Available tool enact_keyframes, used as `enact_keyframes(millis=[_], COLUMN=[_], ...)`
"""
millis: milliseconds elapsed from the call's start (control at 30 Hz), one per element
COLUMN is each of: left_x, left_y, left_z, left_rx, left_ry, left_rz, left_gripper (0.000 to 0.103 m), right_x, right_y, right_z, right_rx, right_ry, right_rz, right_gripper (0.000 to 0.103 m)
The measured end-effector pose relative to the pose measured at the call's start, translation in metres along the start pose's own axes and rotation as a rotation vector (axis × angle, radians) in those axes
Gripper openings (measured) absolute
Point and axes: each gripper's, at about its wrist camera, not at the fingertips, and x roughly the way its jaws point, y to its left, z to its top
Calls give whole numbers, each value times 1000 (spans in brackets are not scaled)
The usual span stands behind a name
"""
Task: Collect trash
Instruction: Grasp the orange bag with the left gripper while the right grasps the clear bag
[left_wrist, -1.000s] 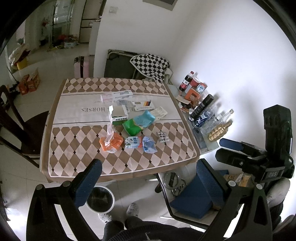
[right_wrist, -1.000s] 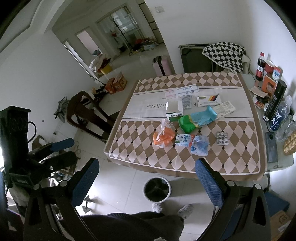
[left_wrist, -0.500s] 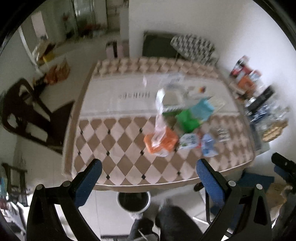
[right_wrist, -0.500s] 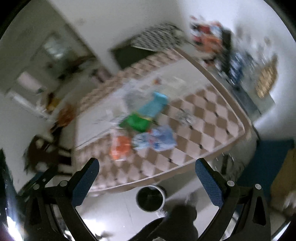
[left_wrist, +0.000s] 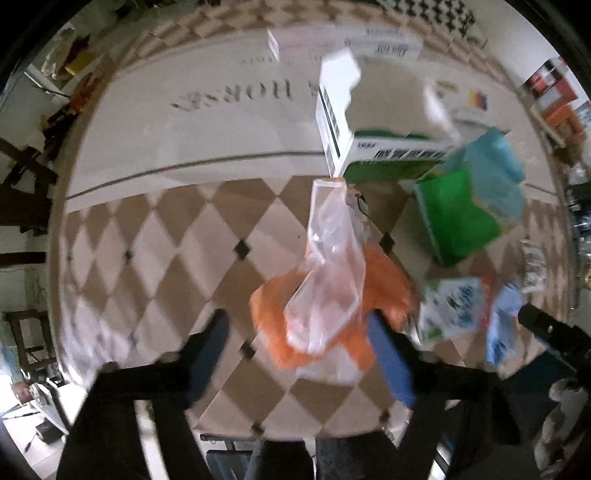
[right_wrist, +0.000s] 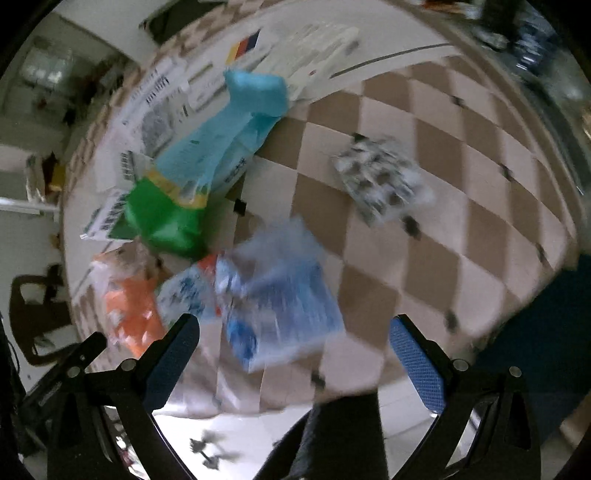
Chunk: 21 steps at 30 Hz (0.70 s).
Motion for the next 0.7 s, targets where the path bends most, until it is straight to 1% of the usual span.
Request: enact_keyframes(millis=[33,67,100,133,167,200,233,267,333,367,467,567,633,700], left_x=[10,16,19,18,15,12,8,5,-8,-14,-38,-69,-91,-108], left_y=[-1,-1,0,1,1,1,2,1,5,7,12,20,26,37], left_z=[2,3,3,2,1,-1,-3,-4,-10,-11,-19,-33,-46,-67], left_rx=[0,-4,-13,-23,-24,-22,-21,-23,-26,-27,-20,-9,-5,2], left_ry=[27,44,54,50,46,42,35,29,6,-4,-38,-98,-136,-171], left_rz=[-3,-14,-22,-27,-28,-18,-8,-3,15,22,35,42,42,40], left_gripper=[41,31,28,25,21,17,12,11,11,10,9,9,9,9], right_x=[10,24,35,39,46,50,49,48,45,42,30,13,2,-13], right_y=[1,2,2,2,3,3,5,6,4,4,5,7,11,14], right_z=[8,18,24,28,31,33,35,36,37,36,35,33,28,18], right_rx=[-9,-12,-11,-10,-7,-2,-6,-11,4,8,-8,-17,-19,-23], right_ry=[14,36,59,78,103,112,102,101,94,92,61,29,-4,-43], right_rz=[-7,-9,2,7,7,8,11,9,16,18,18,15,14,17], right_gripper=[102,96,85,79,68,64,54,43,35,28,23,22,21,21])
